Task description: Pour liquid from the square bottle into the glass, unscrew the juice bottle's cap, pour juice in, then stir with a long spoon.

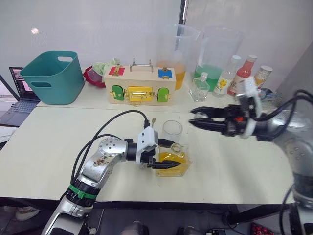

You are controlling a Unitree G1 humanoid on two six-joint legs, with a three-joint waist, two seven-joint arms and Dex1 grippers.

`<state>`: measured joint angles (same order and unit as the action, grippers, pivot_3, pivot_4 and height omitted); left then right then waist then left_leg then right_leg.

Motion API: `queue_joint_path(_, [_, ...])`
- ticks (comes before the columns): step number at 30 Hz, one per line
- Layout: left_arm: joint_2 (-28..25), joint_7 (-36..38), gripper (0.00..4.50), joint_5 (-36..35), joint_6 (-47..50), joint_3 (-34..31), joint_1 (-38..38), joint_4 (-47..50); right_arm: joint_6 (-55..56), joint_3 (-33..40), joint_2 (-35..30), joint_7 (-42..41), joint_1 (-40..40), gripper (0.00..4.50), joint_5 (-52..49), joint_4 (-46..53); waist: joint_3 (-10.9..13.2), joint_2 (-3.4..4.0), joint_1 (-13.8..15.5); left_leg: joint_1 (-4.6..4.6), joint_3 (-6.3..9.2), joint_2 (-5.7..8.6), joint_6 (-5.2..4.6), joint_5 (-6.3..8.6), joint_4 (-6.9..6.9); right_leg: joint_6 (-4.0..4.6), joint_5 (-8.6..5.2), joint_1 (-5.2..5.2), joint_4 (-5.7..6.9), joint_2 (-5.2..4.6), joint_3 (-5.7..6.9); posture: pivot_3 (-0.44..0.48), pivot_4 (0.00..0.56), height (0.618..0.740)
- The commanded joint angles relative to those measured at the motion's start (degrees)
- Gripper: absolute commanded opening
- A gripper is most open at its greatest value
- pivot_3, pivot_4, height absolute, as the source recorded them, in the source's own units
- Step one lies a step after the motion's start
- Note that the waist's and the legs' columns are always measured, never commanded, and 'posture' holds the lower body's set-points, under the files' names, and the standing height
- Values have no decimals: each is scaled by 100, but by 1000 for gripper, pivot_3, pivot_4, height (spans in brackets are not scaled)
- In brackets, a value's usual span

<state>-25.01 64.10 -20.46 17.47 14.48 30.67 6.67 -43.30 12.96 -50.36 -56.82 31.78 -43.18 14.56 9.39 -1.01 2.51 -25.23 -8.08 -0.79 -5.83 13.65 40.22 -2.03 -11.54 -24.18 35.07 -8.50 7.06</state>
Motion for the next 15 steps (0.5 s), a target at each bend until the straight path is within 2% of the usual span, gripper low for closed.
queue_joint_path(1, [53, -104, 2783, -71, 13, -109, 6, 74, 482, 733, -389, -76, -617, 1076, 431, -570, 0, 0, -3, 0, -2, 1, -3, 0, 0, 0, 0, 0, 0, -1, -1, 0, 150, 733])
queue_joint_path(4, [80, -122, 2783, -97, 27, -145, 18, 98, 792, 954, -553, -99, -1158, 1076, 770, -1046, -1, 3, -19, 0, -7, 0, -5, -1, -1, -1, 0, -4, 4, -1, -2, 0, 150, 733])
queue_joint_path(8, [64, -100, 2783, -88, 38, -145, 36, 93, 1757, 1039, -440, 319, -1549, 1076, 1567, -2249, -1, 5, -21, 0, -12, 0, -6, -1, 0, -2, 0, -3, 3, 0, -2, 0, 150, 733])
queue_joint_path(11, [29, -100, 2783, -65, 35, -149, 43, 117, 2442, 1015, -162, 1047, -1271, 1076, 2054, -3375, -2, 7, -46, 1, -15, -1, -5, -2, -1, -3, -1, -5, 3, 1, -6, 0, 150, 733])
queue_joint_path(14, [4, -92, 2783, -44, 14, -141, 39, 127, 2811, 1014, -25, 1311, -1056, 1076, 2252, -3935, 0, 23, -53, 1, -16, -1, -2, -4, -2, -3, -1, -7, 4, 3, -7, 0, 150, 733])
queue_joint_path(15, [-6, -115, 2783, -44, 30, -149, 19, 169, 3066, 1022, 55, 1602, -922, 1076, 2393, -4426, -1, 32, -57, 1, -16, 0, -2, -4, -2, -4, -1, -7, 5, 3, -8, 0, 150, 733])
